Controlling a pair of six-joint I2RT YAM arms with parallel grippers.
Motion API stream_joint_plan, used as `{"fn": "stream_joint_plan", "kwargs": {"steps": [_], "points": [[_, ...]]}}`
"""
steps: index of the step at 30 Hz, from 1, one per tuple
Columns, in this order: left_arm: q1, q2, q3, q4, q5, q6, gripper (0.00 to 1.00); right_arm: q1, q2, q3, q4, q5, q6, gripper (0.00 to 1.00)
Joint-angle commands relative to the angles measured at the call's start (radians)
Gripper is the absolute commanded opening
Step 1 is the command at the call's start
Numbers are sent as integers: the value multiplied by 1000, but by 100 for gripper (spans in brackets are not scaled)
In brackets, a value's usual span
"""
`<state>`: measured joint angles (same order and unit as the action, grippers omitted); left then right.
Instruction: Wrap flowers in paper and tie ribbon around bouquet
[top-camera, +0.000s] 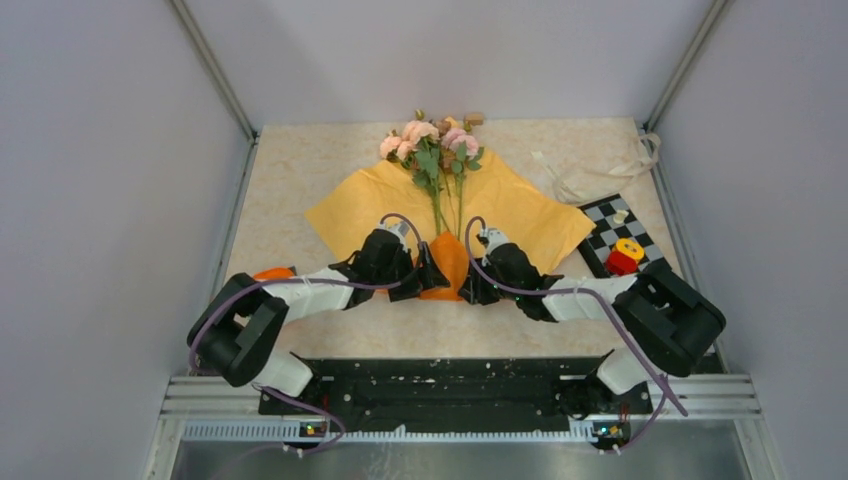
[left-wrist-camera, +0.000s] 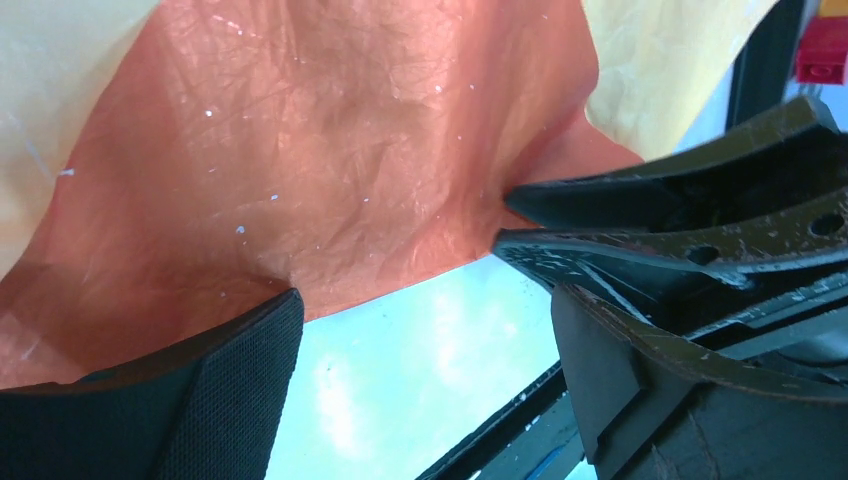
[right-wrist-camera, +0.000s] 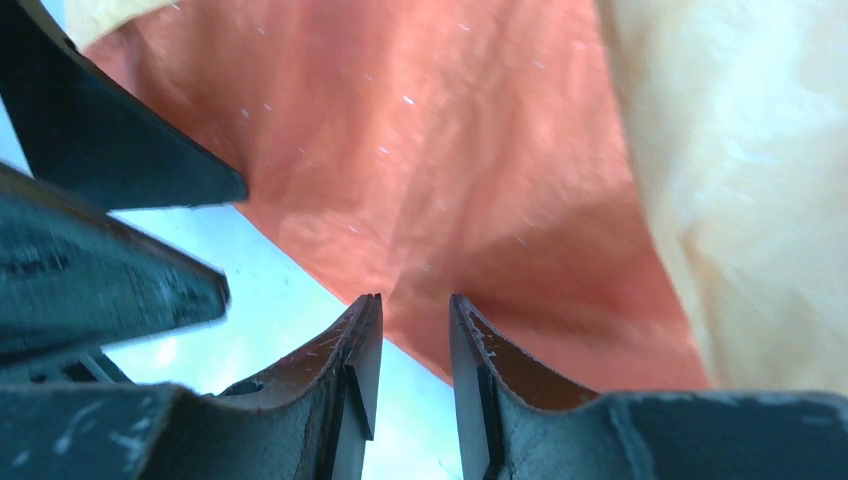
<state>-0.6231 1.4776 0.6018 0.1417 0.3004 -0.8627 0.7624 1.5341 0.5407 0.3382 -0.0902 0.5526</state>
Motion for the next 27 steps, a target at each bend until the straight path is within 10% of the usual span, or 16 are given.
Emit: {"fn": "stream_joint_plan", "kwargs": {"steps": [1,16,27], "points": [[7,-31,-24,-181,-119,-11,99,-6,-113,-58,-84,64,21,33],[8,-118,-131,-158,-150,-57,99,-29,-433,-296,-261,188,115,30],[8,-146,-152,-156,-124,-84,99,-6,-496,-34,-283,97,22,22]]}}
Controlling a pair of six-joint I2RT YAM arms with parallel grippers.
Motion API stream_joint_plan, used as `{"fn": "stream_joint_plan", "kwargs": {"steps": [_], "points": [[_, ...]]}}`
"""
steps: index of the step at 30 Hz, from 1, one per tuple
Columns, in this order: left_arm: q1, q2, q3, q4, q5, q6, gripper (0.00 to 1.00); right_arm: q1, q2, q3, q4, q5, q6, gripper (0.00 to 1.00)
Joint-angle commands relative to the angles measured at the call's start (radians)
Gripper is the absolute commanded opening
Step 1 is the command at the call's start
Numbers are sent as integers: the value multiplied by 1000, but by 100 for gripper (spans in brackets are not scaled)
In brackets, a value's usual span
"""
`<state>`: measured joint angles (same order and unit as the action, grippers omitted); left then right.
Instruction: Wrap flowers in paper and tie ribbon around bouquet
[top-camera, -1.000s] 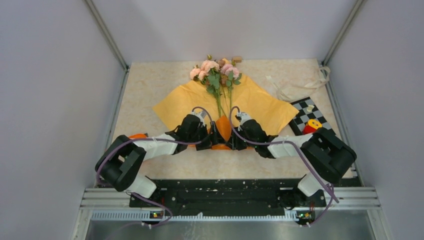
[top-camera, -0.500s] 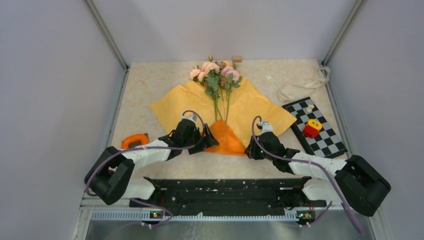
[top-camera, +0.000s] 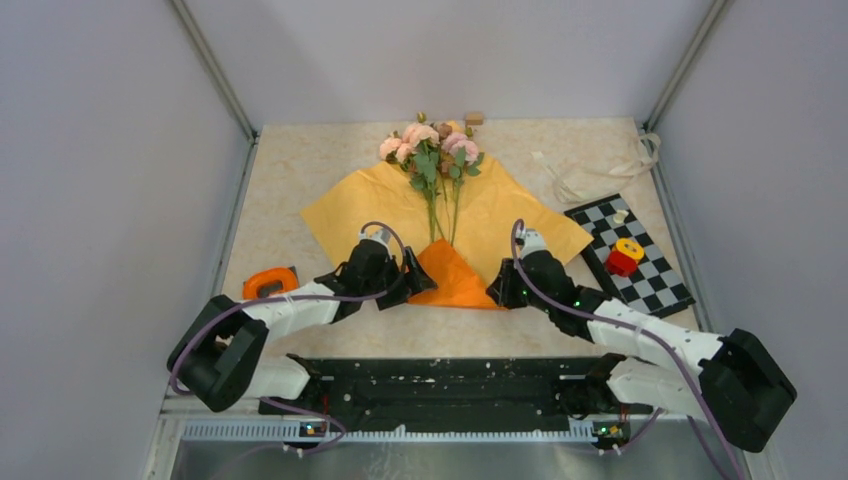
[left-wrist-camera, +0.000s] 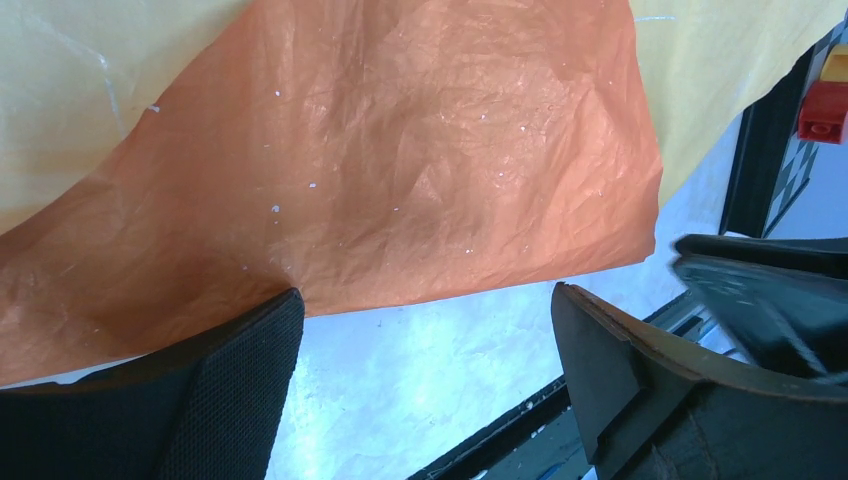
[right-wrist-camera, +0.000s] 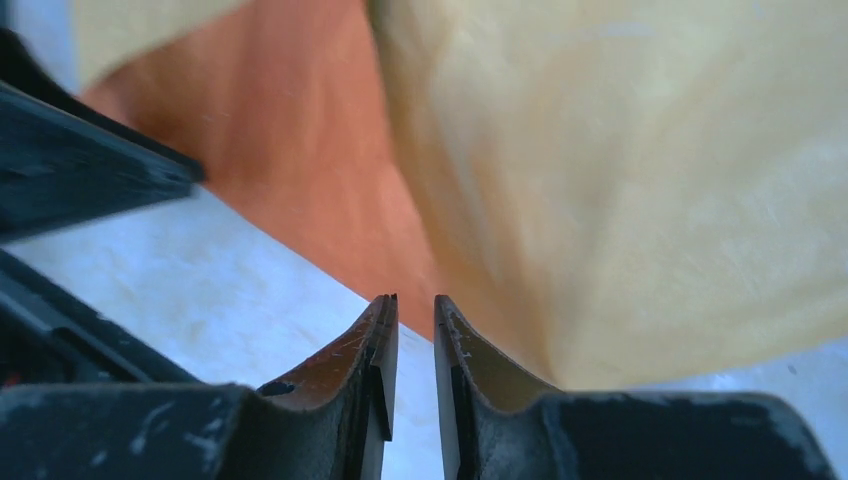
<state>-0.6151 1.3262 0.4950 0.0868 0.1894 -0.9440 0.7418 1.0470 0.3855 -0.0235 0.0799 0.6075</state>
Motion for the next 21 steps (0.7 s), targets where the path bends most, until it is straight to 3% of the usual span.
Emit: {"fn": "stream_joint_plan", "kwargs": {"steps": [1,6,12,17,21], "points": [[-1,4,-45,-101,-14,-6,99,34,11,136,118,-76,-32,21],[-2,12,-47,-94,5,-17,99,151,236,234,253,-145,-4,18],[-3,17,-73,-37,29,-40,99,163,520,289,379,-177,139,8],[-2,19,-90,-33,35,-45,99,164,591,261,338,-140,195,6],[-3,8,-91,-44,21,-42,99,163,547,174,298,-89,225,6]]}}
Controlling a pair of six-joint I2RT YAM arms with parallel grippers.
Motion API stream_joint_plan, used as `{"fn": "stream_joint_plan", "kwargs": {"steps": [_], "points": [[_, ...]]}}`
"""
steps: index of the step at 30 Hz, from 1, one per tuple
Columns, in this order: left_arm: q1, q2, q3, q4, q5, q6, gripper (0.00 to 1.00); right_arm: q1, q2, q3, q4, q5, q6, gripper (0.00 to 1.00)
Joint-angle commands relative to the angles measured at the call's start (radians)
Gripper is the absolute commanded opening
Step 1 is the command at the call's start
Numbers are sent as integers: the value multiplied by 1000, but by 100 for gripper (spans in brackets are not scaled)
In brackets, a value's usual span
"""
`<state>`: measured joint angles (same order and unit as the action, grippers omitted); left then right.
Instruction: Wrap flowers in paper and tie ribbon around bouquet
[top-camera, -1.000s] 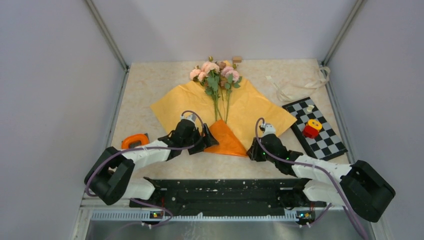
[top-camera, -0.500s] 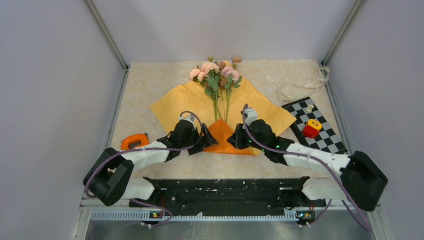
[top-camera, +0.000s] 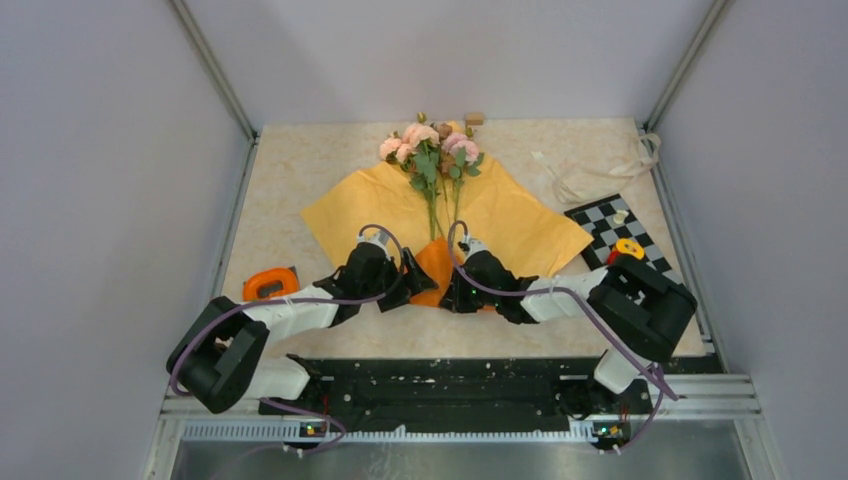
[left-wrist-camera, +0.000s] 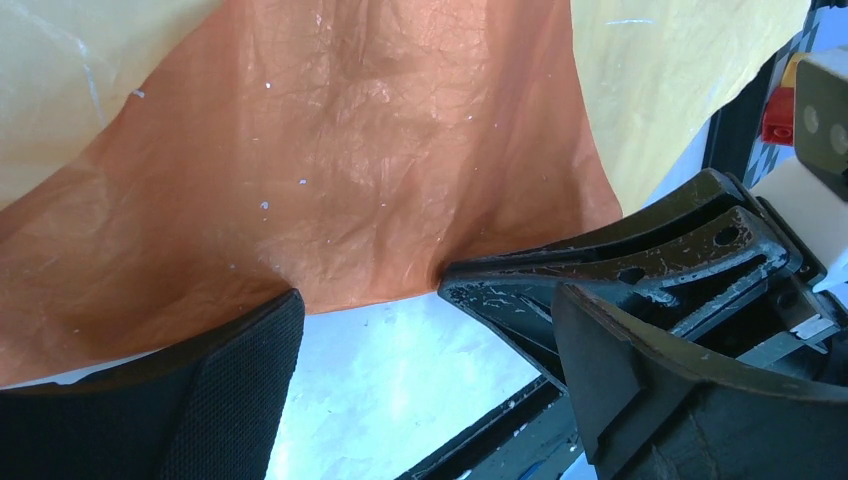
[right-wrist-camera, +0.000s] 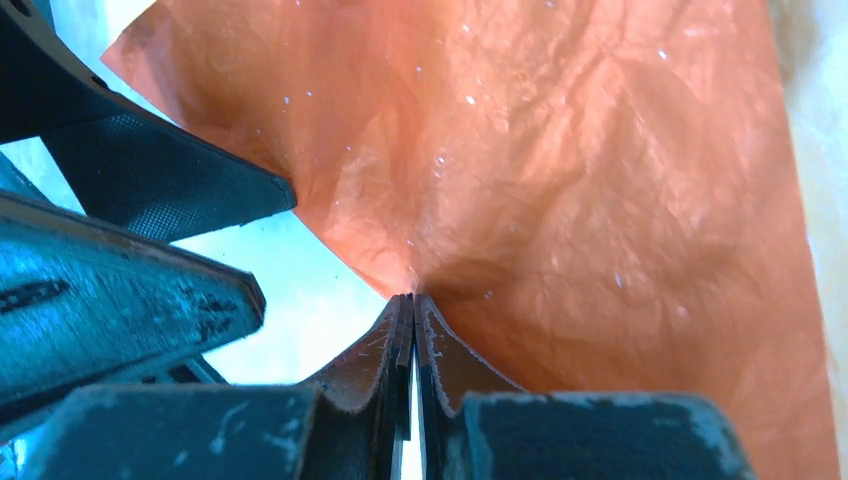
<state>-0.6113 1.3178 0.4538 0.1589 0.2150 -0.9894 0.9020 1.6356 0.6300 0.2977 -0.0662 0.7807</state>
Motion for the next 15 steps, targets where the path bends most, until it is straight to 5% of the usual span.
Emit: {"fn": "stream_joint_plan", "kwargs": {"steps": [1,15], "points": [[-6,13,-50,-121,-10,4,99,-1,-61,-92,-39,61,55,5],[-6,22,-50,-128,-37,-13,99,-103,-327,-342,-191,151,118,2]]}}
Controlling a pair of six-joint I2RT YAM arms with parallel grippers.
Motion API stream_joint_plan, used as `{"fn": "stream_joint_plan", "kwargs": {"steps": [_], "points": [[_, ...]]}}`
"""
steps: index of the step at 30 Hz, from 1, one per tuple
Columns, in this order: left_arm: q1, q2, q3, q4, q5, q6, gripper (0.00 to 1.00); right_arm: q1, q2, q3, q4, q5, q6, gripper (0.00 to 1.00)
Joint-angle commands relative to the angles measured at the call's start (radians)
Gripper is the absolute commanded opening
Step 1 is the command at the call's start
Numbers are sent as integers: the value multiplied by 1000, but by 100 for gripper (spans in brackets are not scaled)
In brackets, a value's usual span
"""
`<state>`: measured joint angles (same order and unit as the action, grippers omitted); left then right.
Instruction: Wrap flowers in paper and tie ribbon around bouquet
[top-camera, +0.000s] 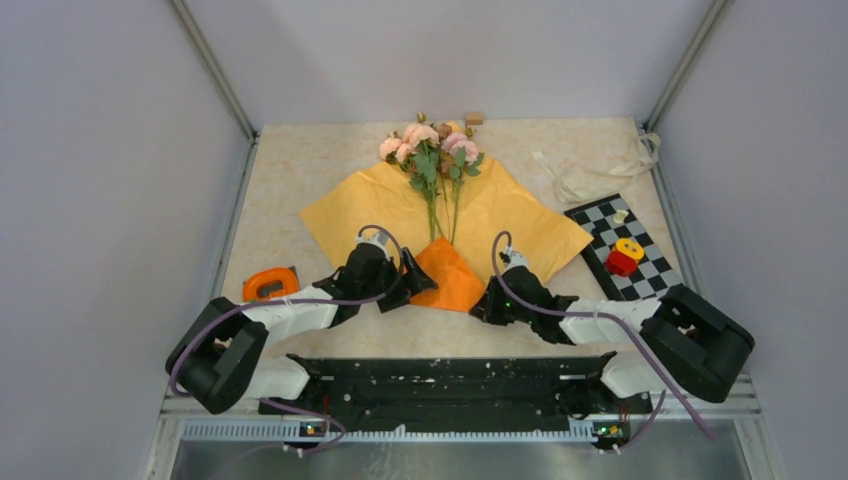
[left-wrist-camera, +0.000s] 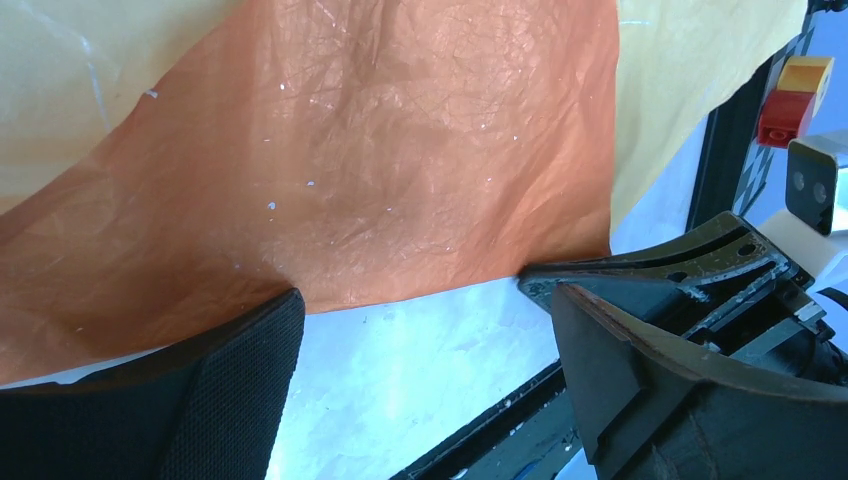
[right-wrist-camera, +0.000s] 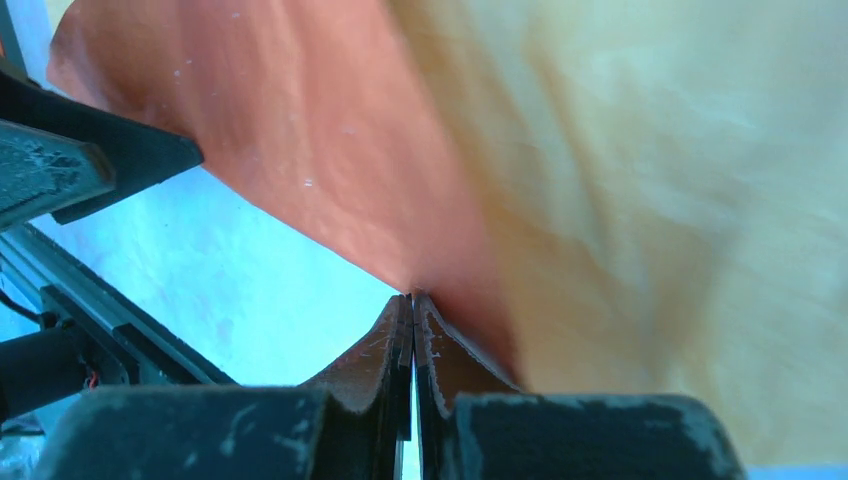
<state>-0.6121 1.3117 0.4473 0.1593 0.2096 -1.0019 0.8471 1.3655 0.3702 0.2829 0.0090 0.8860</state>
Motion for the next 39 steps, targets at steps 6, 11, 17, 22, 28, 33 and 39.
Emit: {"fn": "stream_joint_plan", "kwargs": {"steps": [6,11,17,22,28,33,39], "points": [[-6,27,-53,-133,-44,-7,99,-83,-231,-138,-385,148,31,0],[-5,35,-49,-124,-40,0,99,-100,-412,-173,-523,226,63,1],[-5,33,-45,-112,-32,2,99,-100,-600,-39,-623,269,-97,2],[-6,27,-44,-92,-21,-3,99,-100,-606,34,-407,84,-268,5],[-6,2,-51,-83,-22,-18,99,-93,-289,132,-98,-149,-284,5],[-6,-26,-48,-72,-27,-26,99,-67,64,286,94,-265,-249,4],[-12,-28,-56,-33,-29,-40,99,-65,414,482,173,-363,-201,2]]}}
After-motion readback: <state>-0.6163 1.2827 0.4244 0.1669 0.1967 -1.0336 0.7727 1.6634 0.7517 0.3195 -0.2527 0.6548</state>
